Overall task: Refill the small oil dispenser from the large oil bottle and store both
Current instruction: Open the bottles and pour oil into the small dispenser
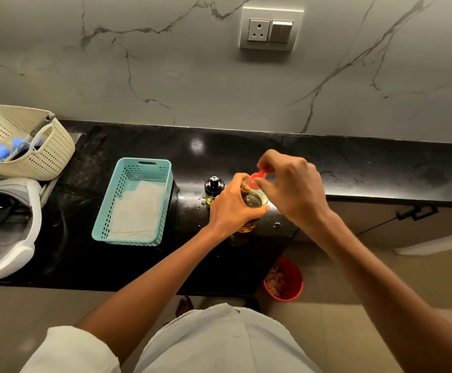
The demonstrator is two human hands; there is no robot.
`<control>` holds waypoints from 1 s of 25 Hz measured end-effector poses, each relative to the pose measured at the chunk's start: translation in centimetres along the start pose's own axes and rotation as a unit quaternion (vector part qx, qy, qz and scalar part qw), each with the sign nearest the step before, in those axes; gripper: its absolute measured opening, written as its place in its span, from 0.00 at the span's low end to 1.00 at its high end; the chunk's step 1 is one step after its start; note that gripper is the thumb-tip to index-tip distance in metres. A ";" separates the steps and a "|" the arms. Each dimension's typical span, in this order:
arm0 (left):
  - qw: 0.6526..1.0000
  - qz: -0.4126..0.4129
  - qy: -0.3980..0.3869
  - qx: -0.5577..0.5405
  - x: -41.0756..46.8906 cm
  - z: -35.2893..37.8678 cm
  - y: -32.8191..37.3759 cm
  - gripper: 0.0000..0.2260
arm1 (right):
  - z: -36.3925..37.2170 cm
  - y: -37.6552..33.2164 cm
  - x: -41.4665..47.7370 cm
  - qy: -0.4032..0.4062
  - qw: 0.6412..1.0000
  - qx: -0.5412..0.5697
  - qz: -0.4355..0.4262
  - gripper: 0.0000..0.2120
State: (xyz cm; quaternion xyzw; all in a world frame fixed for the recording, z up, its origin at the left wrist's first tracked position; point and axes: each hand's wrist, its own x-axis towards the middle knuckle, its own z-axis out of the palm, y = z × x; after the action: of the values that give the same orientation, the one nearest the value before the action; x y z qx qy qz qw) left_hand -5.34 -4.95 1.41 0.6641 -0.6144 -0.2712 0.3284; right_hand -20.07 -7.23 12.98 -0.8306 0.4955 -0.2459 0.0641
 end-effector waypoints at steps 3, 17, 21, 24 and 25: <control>1.000 0.003 0.003 -0.002 0.1 0.0 -0.1 0.35 | 1.6 0.1 -4.0 0.103 0.985 0.126 0.061 0.14; 1.000 0.010 0.000 -0.003 0.0 0.0 -0.5 0.36 | 19.8 2.6 -19.4 -0.092 0.977 0.111 0.158 0.15; 1.000 0.017 0.002 0.005 0.0 0.0 -0.5 0.36 | 20.8 2.4 -19.3 -0.082 0.975 0.114 0.171 0.17; 1.000 0.016 -0.001 0.005 0.1 0.0 -0.6 0.36 | 20.9 2.4 -19.1 -0.081 0.973 0.115 0.181 0.18; 1.000 0.015 -0.002 0.004 0.1 0.0 -0.7 0.36 | 20.7 2.3 -19.1 -0.082 0.973 0.117 0.180 0.19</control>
State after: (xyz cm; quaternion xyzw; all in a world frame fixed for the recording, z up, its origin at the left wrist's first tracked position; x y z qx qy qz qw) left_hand -4.90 -5.04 0.87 0.6553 -0.6263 -0.2653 0.3285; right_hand -19.52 5.04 -12.47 -0.7320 0.5977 -0.2171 0.2443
